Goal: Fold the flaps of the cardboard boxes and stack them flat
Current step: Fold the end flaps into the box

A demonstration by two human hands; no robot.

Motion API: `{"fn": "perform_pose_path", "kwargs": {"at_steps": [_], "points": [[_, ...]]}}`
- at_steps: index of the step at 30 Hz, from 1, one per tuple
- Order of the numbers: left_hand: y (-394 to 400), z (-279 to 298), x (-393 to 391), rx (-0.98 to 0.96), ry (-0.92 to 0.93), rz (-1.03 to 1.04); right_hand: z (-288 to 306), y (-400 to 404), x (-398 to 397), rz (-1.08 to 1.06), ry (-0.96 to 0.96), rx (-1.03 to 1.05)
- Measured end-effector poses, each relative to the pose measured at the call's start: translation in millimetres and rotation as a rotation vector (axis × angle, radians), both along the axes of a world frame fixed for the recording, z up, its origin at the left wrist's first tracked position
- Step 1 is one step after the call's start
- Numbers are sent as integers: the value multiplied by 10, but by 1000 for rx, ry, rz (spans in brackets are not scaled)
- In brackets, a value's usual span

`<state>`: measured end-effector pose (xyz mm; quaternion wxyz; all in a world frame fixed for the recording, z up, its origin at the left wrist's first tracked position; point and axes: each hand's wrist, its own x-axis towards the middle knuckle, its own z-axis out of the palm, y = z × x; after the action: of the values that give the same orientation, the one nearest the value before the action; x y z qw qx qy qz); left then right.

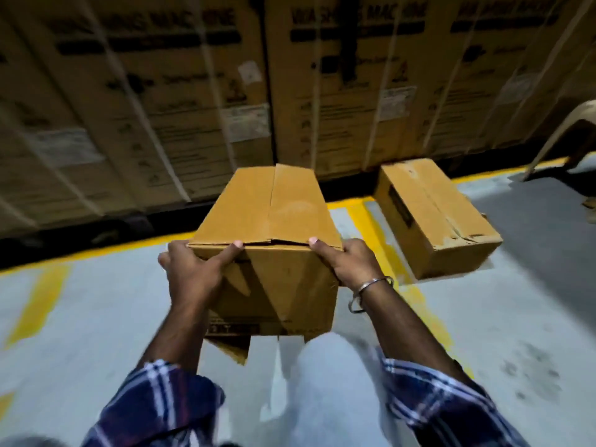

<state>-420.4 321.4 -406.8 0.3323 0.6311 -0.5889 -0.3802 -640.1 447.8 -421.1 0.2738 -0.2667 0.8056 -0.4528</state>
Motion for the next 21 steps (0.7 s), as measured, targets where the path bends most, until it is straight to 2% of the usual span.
{"fn": "perform_pose_path", "kwargs": {"at_steps": [5,10,13,16,21], "points": [[-212,-75,1224,6,-34,168,-142,-716,983,260,-38,123],[-142,-419,1941,97,-5,301,-174,-973,1727,241,42,105],[-139,-575,2193,125,8,354,-325,-945,1969,263,50,58],[-197,-606,2284,127,-75,332,-417,-863,1994,306,38,107],[-195,-642,2210,50,-109,204,-387,-927,1829,272,202,80]]}}
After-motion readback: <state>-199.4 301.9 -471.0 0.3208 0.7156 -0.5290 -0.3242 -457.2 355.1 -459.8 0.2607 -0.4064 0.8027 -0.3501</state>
